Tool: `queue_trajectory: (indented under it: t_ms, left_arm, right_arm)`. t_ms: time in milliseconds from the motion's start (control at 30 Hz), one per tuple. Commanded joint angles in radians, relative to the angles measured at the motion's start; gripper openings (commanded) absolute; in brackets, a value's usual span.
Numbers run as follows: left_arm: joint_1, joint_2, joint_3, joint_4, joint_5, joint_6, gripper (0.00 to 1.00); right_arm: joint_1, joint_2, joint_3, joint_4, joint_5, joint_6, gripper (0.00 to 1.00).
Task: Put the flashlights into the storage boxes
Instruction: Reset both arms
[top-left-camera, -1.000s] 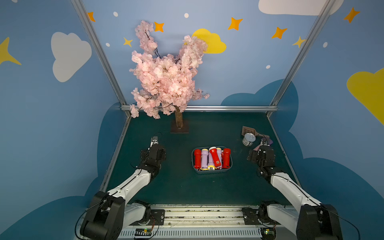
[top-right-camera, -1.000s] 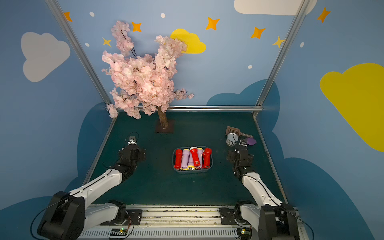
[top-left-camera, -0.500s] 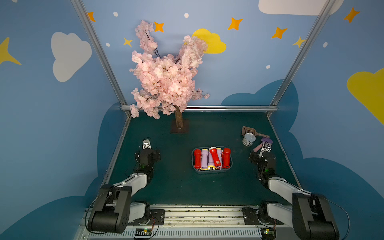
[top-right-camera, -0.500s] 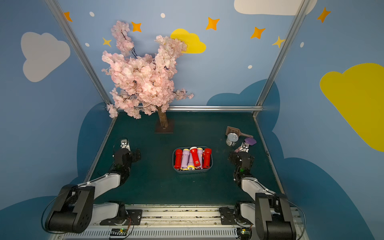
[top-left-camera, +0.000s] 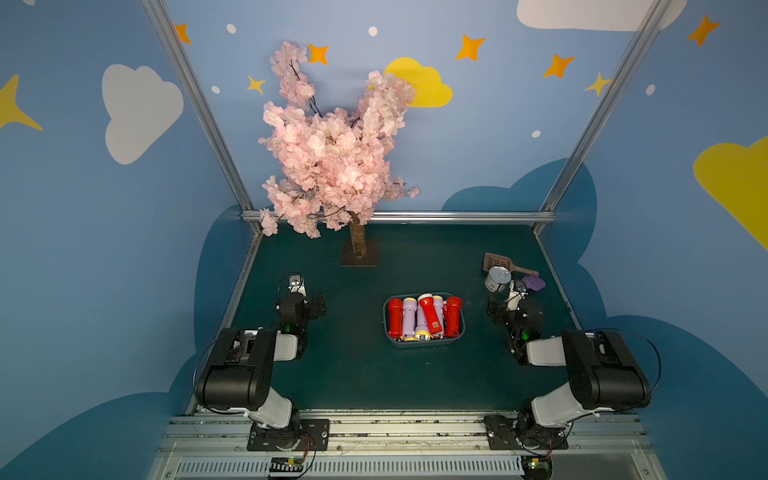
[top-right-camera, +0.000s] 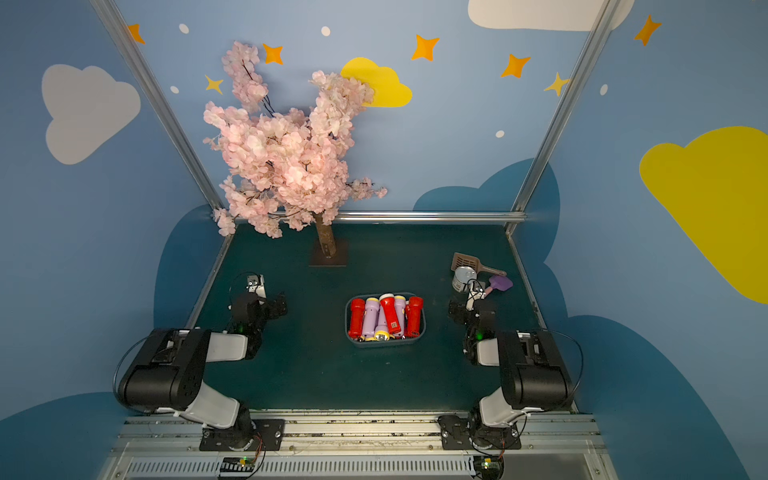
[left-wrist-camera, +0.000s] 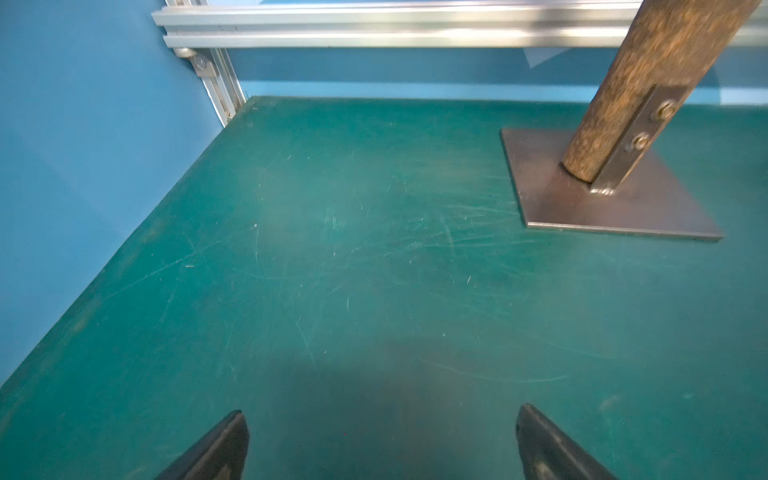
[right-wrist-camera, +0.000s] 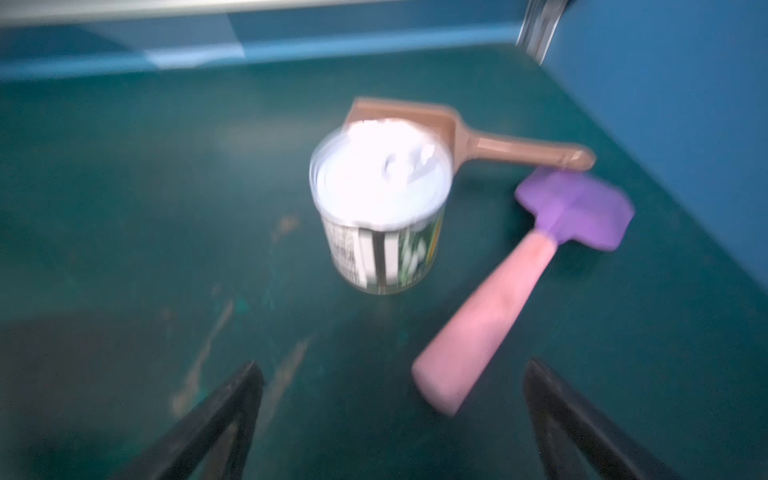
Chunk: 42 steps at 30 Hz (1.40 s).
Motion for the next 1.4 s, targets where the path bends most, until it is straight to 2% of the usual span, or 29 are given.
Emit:
queue_trajectory:
  t_ms: [0, 67, 167, 233, 333, 400, 500, 567, 1367]
  left_arm:
    - [0.004, -0.018, 0.013, 0.013, 0.020, -0.010, 0.99]
    - [0.005, -0.018, 0.013, 0.013, 0.019, -0.010, 0.99]
    - [0.006, -0.020, 0.012, 0.012, 0.019, -0.009, 0.99]
    - [0.006, -0.021, 0.012, 0.012, 0.020, -0.009, 0.99]
    - [0.003, -0.020, 0.012, 0.015, 0.020, -0.009, 0.99]
    - [0.003, -0.020, 0.010, 0.015, 0.019, -0.009, 0.99]
    - [0.002, -0.021, 0.011, 0.015, 0.019, -0.007, 0.99]
    - [0.003, -0.021, 0.012, 0.015, 0.019, -0.008, 0.99]
    - [0.003, -0.021, 0.011, 0.015, 0.019, -0.008, 0.99]
  right_arm:
    - [0.007, 0.020, 0.050, 0.091, -0.037, -0.030, 0.98]
    - [0.009, -0.025, 0.088, -0.061, -0.051, -0.032, 0.98]
    - [0.012, 0.012, 0.061, 0.053, -0.045, -0.037, 0.98]
    - [0.017, -0.021, 0.085, -0.051, -0.037, -0.036, 0.98]
    - [0.024, 0.004, 0.064, 0.035, -0.024, -0.042, 0.98]
    - [0.028, -0.019, 0.079, -0.034, -0.019, -0.041, 0.98]
    - [0.029, -0.004, 0.067, 0.013, -0.011, -0.044, 0.98]
    - [0.029, -0.017, 0.080, -0.034, -0.012, -0.041, 0.98]
    - [0.029, -0.012, 0.078, -0.018, -0.013, -0.041, 0.98]
